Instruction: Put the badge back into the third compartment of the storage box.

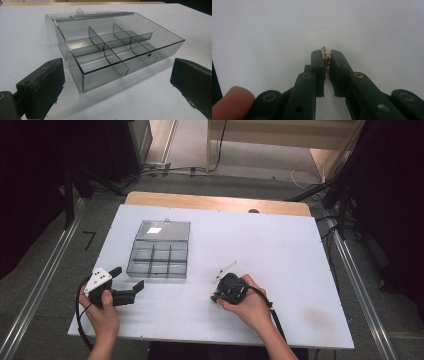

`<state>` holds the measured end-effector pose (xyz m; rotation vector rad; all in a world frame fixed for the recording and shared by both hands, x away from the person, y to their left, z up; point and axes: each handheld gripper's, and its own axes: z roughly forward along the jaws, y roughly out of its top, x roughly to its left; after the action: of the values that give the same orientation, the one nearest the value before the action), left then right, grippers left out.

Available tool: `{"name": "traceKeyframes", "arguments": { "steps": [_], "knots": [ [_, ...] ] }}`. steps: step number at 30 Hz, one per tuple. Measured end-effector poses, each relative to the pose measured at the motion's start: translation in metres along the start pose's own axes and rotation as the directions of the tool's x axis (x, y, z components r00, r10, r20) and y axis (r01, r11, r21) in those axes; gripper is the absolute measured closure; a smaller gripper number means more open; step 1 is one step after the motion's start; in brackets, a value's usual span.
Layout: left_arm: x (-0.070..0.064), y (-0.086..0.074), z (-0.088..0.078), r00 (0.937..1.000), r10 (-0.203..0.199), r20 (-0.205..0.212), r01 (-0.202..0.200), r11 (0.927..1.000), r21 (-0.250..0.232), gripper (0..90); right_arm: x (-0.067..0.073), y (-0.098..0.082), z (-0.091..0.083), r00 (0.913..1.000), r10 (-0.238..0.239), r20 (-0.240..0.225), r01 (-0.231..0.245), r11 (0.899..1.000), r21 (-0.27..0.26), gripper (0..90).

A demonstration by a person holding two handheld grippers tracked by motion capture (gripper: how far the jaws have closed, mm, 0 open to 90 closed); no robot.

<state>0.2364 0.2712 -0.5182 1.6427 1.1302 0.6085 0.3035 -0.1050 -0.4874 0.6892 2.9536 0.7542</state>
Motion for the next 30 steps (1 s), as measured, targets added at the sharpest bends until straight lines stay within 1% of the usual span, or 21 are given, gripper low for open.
{"name": "traceKeyframes", "arguments": {
  "steps": [1,3,6,7,10,11,17,22,28,29,30],
  "knots": [
    [0.0,0.0,0.0,1.0,0.0,0.0,0.0,1.0,-0.001,0.1,-0.001,0.0,-0.001,1.0,0.009,-0.004,-0.009,1.0,-0.004,79.5],
    [0.0,0.0,0.0,1.0,0.001,0.001,-0.001,1.0,-0.003,0.1,-0.003,0.001,-0.004,0.9999,0.007,-0.012,-0.007,1.0,-0.017,79.5],
    [0.0,0.0,0.0,1.0,0.0,0.003,0.0,1.0,-0.007,0.1,-0.004,0.003,-0.009,0.9999,0.003,-0.013,-0.003,1.0,-0.02,79.5],
    [0.0,0.0,0.0,1.0,0.001,0.004,-0.001,1.0,-0.008,0.1,-0.004,0.005,-0.012,0.9999,0.008,-0.011,-0.009,1.0,-0.021,79.5],
    [-0.001,0.0,-0.001,1.0,0.007,0.006,-0.007,0.9999,-0.015,0.1,-0.005,0.006,-0.014,0.9999,0.003,-0.012,-0.003,1.0,-0.028,79.5],
    [-0.001,0.0,-0.001,0.9999,0.008,0.01,-0.008,0.9998,-0.018,0.1,-0.005,0.007,-0.015,0.9998,0.008,-0.017,-0.009,0.999,-0.03,79.5],
    [-0.001,0.0,-0.002,0.9998,0.012,0.018,-0.011,0.9994,-0.031,0.1,-0.008,0.013,-0.02,0.9998,0.006,-0.018,-0.006,1.0,-0.028,79.5],
    [-0.001,0.0,-0.003,0.9996,0.015,0.024,-0.014,0.9992,-0.039,0.1,-0.009,0.018,-0.023,0.9997,0.012,-0.023,-0.013,0.999,-0.037,79.5],
    [-0.002,-0.001,-0.006,0.9987,0.027,0.042,-0.025,0.9977,-0.063,0.1,-0.009,0.026,-0.026,0.9998,0.003,-0.021,-0.003,1.0,-0.029,79.5],
    [-0.002,-0.001,-0.006,0.9985,0.032,0.044,-0.029,0.9975,-0.064,0.1,-0.01,0.027,-0.026,0.9998,-0.005,-0.02,0.004,1.0,-0.028,79.5],
    [-0.002,-0.001,-0.007,0.9984,0.034,0.044,-0.031,0.9973,-0.067,0.1,-0.009,0.028,-0.027,0.9998,0.004,-0.02,-0.004,1.0,-0.027,79.5]
  ]
}}
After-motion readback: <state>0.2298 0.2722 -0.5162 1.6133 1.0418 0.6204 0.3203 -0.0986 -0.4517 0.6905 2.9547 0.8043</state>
